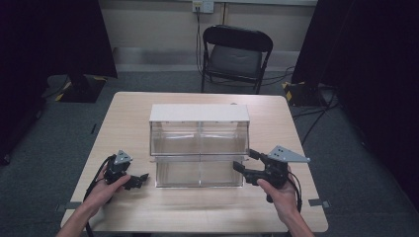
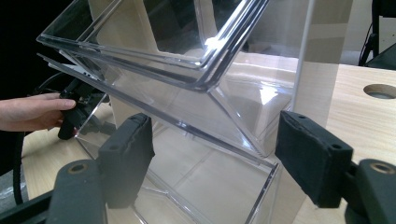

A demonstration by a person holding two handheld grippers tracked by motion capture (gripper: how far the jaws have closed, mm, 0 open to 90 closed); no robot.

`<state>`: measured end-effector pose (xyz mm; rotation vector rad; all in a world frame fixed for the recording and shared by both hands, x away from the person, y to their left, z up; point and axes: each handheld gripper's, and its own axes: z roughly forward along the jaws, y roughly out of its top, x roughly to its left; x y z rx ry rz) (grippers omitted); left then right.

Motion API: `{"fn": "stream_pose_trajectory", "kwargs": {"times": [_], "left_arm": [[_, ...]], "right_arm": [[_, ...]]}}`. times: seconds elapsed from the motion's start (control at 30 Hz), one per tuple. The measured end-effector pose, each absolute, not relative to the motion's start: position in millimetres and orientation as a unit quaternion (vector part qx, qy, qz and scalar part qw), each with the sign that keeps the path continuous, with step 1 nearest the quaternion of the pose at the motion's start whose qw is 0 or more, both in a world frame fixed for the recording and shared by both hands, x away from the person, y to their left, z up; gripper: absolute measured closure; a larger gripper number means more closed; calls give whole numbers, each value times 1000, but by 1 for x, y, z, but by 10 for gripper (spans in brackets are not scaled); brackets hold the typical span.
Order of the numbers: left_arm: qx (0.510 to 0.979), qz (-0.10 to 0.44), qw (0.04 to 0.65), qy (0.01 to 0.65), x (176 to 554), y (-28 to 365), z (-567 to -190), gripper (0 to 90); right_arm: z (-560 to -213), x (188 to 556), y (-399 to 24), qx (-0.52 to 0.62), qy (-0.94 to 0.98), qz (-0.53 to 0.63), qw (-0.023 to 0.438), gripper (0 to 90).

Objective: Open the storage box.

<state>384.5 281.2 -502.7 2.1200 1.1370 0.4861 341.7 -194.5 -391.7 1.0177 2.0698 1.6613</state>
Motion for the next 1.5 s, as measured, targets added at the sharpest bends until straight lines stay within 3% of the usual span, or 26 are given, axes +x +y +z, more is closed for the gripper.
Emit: {"fn": "stream_pose_trajectory", "kwargs": {"times": [1.5], "left_arm": [[814,187,337,436,384,281,-503,2]], "right_arm": [[-390,342,-193,351,724,575,150,294]]}}
